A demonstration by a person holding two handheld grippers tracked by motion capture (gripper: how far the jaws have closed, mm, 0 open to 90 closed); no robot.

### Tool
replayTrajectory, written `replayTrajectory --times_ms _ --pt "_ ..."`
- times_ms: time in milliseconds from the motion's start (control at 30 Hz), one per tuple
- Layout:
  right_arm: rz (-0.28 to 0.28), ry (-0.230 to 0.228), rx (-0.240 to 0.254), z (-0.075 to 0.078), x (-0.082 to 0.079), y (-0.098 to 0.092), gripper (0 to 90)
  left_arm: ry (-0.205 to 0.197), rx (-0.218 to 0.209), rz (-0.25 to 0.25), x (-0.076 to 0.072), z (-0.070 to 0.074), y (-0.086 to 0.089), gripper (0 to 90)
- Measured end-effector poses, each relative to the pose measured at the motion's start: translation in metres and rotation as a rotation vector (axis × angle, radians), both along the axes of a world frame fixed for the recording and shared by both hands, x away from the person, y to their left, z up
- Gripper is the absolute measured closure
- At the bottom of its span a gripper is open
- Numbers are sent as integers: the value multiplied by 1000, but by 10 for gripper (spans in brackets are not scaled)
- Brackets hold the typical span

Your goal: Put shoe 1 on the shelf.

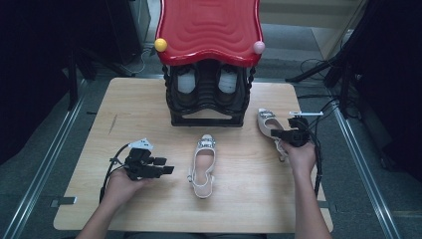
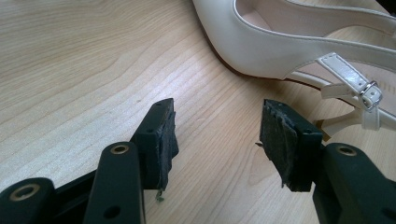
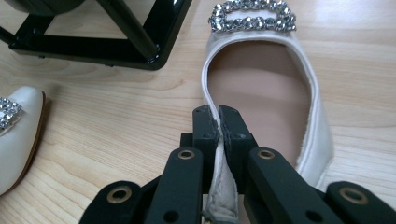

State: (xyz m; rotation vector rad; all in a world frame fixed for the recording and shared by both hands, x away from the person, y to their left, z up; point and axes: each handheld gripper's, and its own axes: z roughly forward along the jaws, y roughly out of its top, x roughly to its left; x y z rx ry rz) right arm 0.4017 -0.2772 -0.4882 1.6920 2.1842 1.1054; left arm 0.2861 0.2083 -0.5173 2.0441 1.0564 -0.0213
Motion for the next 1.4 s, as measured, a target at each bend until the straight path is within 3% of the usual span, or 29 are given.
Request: replayTrajectory --times_ms 267,833,1100,1400 --pt "-35 -34 55 17 -11 -16 882 -4 -2 -2 1 1 0 440" --pt "23 -31 86 33 -47 -6 881 -15 -20 -26 11 3 -8 424" --pt "66 -24 86 37 -65 8 881 -15 -15 -37 16 3 -11 421" --pt "135 -9 67 35 -78 37 880 -15 -19 -50 20 3 -16 422"
